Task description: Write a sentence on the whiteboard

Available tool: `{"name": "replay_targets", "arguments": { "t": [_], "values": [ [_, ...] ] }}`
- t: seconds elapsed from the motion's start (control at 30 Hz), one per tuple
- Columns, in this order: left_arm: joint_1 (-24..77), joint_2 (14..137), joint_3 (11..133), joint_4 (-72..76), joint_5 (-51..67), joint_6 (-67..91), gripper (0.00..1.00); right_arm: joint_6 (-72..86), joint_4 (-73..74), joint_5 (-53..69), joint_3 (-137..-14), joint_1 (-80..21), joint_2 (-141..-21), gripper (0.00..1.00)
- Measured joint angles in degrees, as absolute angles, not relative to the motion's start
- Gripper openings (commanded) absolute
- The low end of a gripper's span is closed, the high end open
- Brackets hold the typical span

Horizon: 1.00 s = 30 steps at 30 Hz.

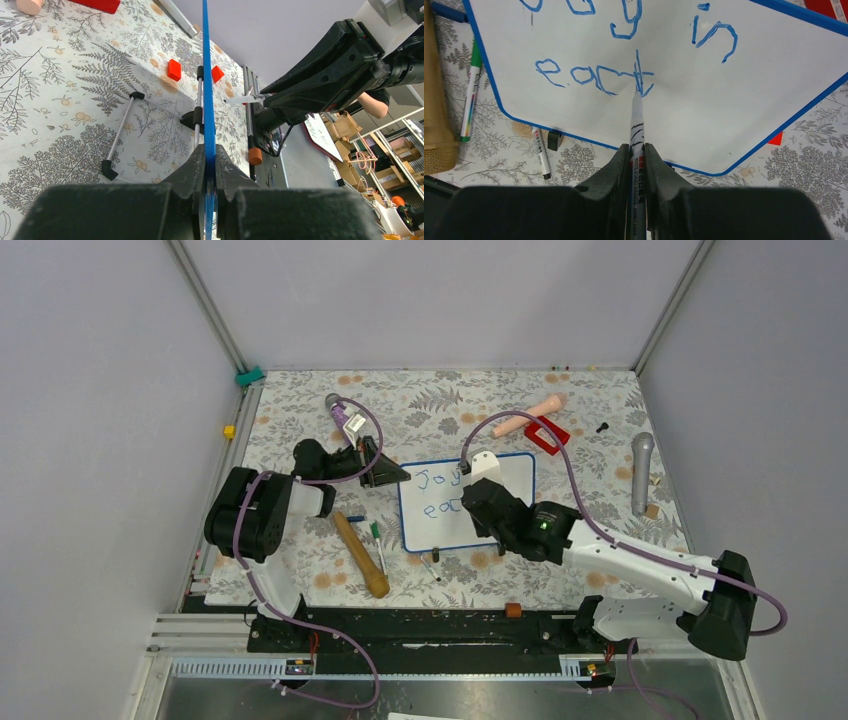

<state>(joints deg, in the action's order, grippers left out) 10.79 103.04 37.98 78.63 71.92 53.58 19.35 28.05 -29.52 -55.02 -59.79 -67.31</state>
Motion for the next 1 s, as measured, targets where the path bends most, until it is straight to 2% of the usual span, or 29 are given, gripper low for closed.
{"name": "replay_targets", "arguments": {
  "t": [1.0],
  "values": [
    [10.81, 103.13, 37.98, 79.22, 71.83, 53.84, 0.0, 14.76, 28.03, -34.59, -59.29, -60.14, -76.07, 0.0]
  ]
}}
